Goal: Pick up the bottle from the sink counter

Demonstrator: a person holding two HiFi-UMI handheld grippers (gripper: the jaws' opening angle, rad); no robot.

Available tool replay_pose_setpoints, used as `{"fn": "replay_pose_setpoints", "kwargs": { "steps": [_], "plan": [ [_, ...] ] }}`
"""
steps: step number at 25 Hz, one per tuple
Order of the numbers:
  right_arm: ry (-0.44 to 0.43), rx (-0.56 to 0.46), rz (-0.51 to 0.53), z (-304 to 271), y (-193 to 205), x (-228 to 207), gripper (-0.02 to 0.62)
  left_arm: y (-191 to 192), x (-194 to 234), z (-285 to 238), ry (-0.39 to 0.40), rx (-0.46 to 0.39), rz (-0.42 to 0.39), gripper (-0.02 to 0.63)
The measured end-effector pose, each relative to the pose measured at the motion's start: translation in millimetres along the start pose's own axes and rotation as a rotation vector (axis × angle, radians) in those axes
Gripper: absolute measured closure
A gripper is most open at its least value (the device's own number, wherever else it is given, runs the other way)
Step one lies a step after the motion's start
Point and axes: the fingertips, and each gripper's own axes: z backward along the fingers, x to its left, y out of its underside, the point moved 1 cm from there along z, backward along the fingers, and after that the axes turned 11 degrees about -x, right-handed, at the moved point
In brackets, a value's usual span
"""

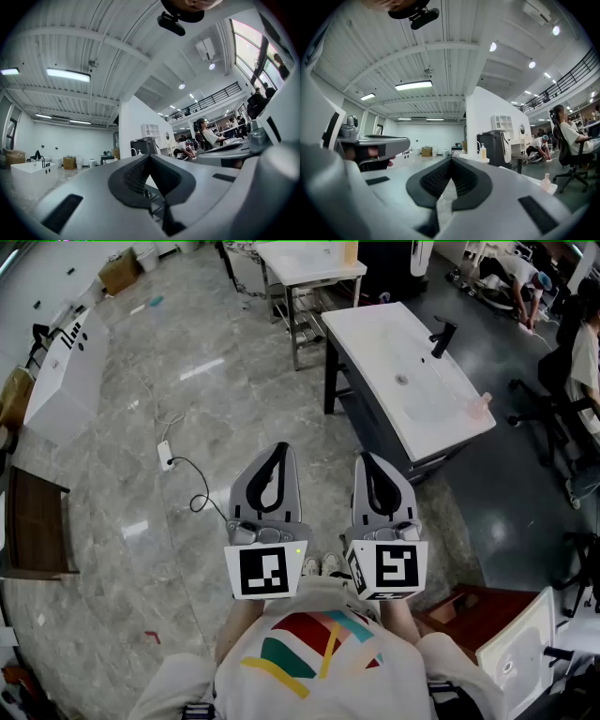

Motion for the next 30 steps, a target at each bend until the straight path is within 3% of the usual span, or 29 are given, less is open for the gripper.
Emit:
{"fn": "replay_pose_setpoints", "kwargs": {
  "steps": [12,17,30],
  "plan": [
    [-0.003,-0.008,0.026,3,-1,-9,0.584,2,1,-4,-0.007,0.0,0.025,0.589],
    [0.008,-0.013,-0.025,4,2,-20,0.584,1,-7,-12,-0.001,-0.01,0.012,0.589],
    [-0.05,0.011,-0.004,6,15,-40,0.584,12,-27,-23,-0.027,-0.02,0.034,0.589]
  ]
}}
